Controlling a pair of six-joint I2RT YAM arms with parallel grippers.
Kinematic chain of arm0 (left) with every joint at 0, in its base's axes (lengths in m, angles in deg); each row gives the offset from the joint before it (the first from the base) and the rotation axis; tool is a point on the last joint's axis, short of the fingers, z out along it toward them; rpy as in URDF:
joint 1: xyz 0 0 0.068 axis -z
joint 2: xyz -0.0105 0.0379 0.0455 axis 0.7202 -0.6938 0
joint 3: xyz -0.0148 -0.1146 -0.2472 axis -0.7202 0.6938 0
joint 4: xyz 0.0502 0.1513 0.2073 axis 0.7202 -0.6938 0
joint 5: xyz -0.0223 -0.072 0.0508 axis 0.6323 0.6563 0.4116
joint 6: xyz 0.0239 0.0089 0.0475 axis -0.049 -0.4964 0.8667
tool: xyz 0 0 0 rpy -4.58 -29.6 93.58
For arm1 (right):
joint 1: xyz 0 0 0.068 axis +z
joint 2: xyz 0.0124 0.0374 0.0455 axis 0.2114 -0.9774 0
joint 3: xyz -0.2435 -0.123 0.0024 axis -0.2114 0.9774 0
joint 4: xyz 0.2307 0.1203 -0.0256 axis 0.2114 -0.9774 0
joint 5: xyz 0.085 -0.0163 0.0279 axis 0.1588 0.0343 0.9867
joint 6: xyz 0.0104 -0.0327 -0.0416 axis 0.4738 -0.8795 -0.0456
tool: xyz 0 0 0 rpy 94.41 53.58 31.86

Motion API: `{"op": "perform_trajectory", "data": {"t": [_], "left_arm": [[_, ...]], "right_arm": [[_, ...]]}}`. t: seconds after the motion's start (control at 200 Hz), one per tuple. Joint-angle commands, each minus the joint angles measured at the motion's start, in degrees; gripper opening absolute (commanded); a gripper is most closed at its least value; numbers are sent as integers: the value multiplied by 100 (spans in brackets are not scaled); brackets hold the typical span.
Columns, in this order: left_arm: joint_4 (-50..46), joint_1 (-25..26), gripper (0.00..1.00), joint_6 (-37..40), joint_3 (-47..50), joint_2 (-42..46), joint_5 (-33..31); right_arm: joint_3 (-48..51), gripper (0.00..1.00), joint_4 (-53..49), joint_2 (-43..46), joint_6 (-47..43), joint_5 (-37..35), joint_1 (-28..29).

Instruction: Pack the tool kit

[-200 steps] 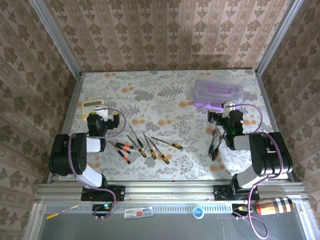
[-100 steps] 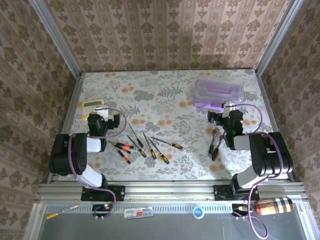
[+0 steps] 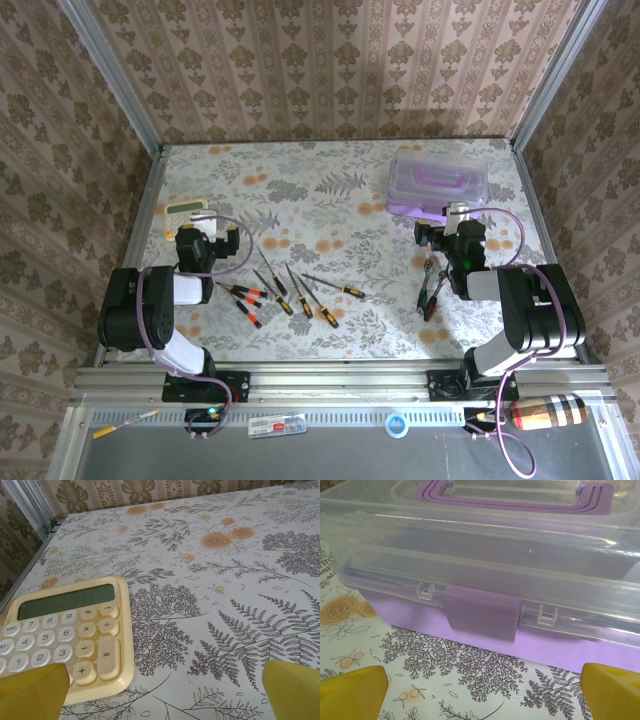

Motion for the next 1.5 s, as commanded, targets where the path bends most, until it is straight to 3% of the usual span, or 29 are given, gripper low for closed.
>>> {"op": "perform_trajectory", "data": {"t": [0.0,1.13,1.255,1.395,1.495], "left_arm": [[38,39,100,-5,-64,48,-62],[22,-12,100,-110,-81,48,-183],[577,-5,100,-410,239,52,-985],[848,-7,100,-444,405,161,-1109],[308,20,100,-423,360,711,-1180]], "right_arm": [[47,100,40,69,-3,-111,21],[13,100,4,58,72,-88,-33],[-3,100,-39,59,122,-190,-36],[5,100,-21,67,96,-226,-21],[-91,100,-255,147,102,-508,60]]}}
